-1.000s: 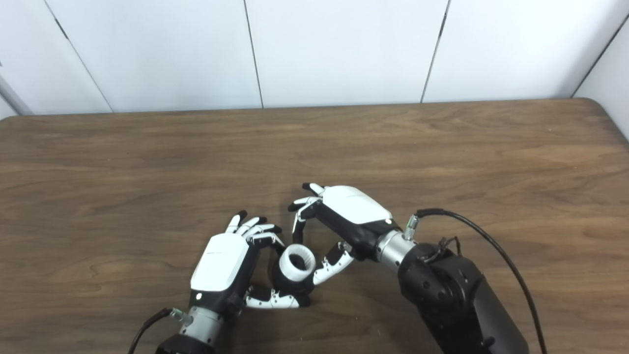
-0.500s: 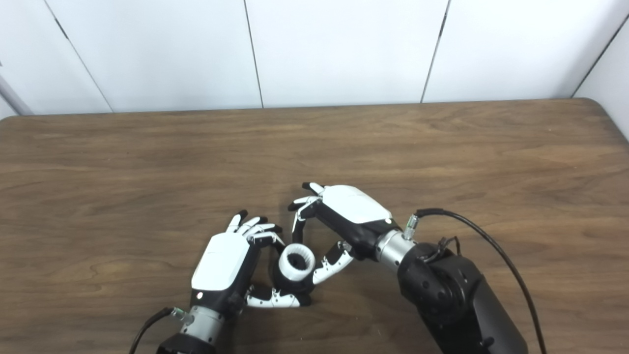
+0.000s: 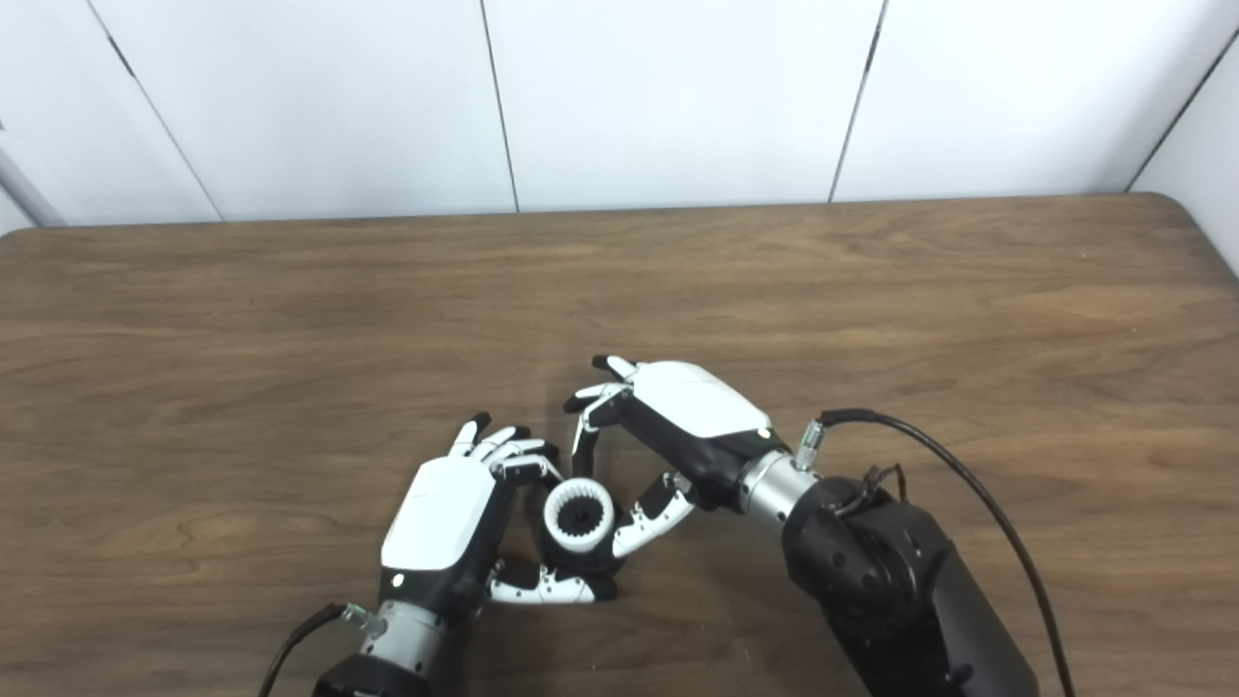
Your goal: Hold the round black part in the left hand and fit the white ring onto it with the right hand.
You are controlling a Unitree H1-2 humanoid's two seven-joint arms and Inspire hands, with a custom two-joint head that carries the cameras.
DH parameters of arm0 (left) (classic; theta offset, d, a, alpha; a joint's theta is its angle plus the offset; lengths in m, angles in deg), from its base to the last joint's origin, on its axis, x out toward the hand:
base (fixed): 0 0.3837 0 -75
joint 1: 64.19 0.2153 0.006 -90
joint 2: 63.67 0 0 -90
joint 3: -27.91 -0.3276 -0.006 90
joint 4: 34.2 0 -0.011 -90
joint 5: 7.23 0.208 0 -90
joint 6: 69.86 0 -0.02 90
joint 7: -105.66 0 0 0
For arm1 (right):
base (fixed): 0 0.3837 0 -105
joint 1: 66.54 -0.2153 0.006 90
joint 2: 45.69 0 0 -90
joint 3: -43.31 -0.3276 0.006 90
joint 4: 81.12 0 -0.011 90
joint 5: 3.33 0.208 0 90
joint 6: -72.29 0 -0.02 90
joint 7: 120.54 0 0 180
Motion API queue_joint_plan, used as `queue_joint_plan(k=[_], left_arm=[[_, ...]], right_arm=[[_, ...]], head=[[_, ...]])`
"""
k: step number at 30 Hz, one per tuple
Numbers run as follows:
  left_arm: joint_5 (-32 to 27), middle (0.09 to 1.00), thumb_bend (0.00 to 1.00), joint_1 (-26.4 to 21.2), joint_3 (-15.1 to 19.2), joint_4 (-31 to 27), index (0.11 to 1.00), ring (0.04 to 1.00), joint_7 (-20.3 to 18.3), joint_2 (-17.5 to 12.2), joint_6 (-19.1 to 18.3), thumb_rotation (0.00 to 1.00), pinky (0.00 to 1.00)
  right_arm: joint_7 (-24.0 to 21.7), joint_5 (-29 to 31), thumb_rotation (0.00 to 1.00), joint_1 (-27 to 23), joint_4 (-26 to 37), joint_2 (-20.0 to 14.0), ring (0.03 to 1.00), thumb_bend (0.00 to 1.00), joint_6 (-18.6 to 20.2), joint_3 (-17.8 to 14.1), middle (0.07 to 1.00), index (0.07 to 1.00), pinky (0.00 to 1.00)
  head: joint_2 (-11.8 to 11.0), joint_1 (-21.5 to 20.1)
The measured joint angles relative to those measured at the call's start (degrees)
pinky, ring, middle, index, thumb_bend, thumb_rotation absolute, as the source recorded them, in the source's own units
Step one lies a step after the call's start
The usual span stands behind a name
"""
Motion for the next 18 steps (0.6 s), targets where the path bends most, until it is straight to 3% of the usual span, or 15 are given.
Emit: queue_joint_plan(k=[18], left_arm=[[0.0,0.782,0.52,-0.1,-0.2,0.0,0.484,0.883,-0.1,0.0,-0.2,0.05,1.0]], right_arm=[[0.0,-0.4,0.15,0.0,0.0,-0.8,1.0,0.52,-0.4,-0.2,0.842,0.491,1.0]], head=[[0.2,-0.2]])
